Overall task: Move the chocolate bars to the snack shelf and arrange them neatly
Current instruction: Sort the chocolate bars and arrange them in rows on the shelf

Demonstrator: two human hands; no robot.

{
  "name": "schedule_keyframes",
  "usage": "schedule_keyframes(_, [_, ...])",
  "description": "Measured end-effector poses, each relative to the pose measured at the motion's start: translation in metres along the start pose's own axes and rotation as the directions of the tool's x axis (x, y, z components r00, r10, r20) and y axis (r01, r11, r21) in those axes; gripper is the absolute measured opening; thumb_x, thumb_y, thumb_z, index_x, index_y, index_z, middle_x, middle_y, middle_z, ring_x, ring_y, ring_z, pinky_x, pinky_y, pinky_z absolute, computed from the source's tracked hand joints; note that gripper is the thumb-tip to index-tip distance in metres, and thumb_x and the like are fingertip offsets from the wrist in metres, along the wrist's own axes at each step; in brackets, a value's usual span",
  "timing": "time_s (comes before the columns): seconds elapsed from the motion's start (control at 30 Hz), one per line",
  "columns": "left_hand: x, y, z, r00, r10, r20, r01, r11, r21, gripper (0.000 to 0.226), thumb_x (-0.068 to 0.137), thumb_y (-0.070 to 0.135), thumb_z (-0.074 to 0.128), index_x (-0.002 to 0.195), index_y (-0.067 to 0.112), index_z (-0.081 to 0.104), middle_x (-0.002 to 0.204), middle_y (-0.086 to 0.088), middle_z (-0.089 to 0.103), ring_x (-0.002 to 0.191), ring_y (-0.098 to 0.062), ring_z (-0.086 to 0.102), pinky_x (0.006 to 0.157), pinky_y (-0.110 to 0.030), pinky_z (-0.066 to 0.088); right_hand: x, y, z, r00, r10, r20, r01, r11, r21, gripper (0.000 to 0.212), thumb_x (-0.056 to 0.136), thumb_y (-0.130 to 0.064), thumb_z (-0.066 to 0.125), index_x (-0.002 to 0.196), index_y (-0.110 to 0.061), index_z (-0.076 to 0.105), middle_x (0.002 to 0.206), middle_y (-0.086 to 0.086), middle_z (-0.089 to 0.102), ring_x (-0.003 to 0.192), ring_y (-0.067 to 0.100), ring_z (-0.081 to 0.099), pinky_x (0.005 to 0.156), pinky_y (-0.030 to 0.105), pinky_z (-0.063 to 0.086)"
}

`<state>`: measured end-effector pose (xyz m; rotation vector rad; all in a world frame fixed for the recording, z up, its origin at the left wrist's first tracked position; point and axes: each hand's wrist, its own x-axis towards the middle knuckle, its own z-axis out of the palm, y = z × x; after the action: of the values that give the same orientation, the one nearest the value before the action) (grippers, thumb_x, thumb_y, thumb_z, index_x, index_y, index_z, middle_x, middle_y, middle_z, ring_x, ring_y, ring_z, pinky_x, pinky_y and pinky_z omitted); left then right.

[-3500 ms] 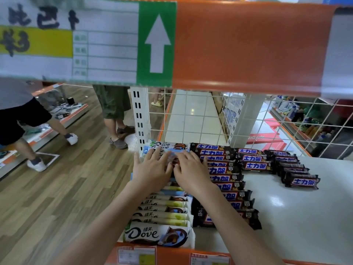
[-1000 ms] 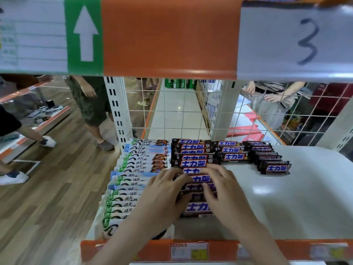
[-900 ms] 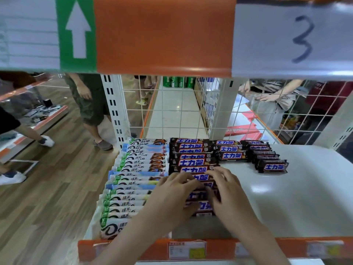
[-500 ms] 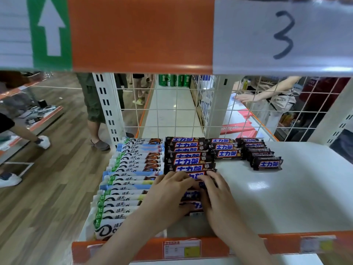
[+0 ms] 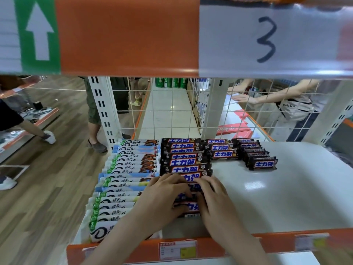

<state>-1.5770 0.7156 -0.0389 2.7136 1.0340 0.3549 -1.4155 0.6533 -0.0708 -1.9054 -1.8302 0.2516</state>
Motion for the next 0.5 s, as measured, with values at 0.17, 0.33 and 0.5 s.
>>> schedule_keyframes(0.17, [-0.001, 0.002, -0.002, 1.0, -0.008, 0.018, 0.008, 0.999, 0.031, 0.036, 0.086, 0.045, 0.055, 0.121, 0.038, 0.05, 0.135, 0.019, 0.038, 0.126, -0.005, 0.032, 0.105, -0.029, 0.022, 0.0, 0.003, -0.006, 0.999, -0.02, -0.025, 0.02, 0.999, 0.036, 0.041, 0.099, -0.034, 0.032, 0.14, -0.03, 0.032, 0.146, -0.015, 0.023, 0.137, 0.003, 0.018, 0.105, 0.017, 0.026])
schedule_keyframes(0.33, [0.003, 0.004, -0.004, 0.997, -0.073, -0.039, 0.074, 0.997, 0.025, 0.042, 0.093, 0.045, 0.044, 0.134, 0.039, 0.036, 0.144, 0.016, 0.033, 0.134, -0.009, 0.028, 0.111, -0.033, 0.021, 0.009, 0.009, -0.018, 0.997, 0.019, -0.075, -0.014, 0.997, 0.071, 0.044, 0.099, -0.037, 0.029, 0.142, -0.029, 0.031, 0.146, -0.013, 0.026, 0.133, 0.003, 0.026, 0.105, 0.019, 0.028])
schedule_keyframes(0.5, [0.008, 0.001, -0.001, 0.988, -0.152, 0.015, 0.149, 0.982, 0.117, 0.047, 0.094, 0.051, 0.037, 0.14, 0.041, 0.028, 0.151, 0.013, 0.024, 0.14, -0.01, 0.02, 0.115, -0.047, 0.015, 0.019, 0.003, -0.014, 0.998, 0.064, 0.02, -0.066, 0.994, 0.093, 0.05, 0.1, -0.033, 0.031, 0.148, -0.027, 0.017, 0.154, -0.007, 0.012, 0.14, 0.011, 0.02, 0.109, 0.027, 0.028])
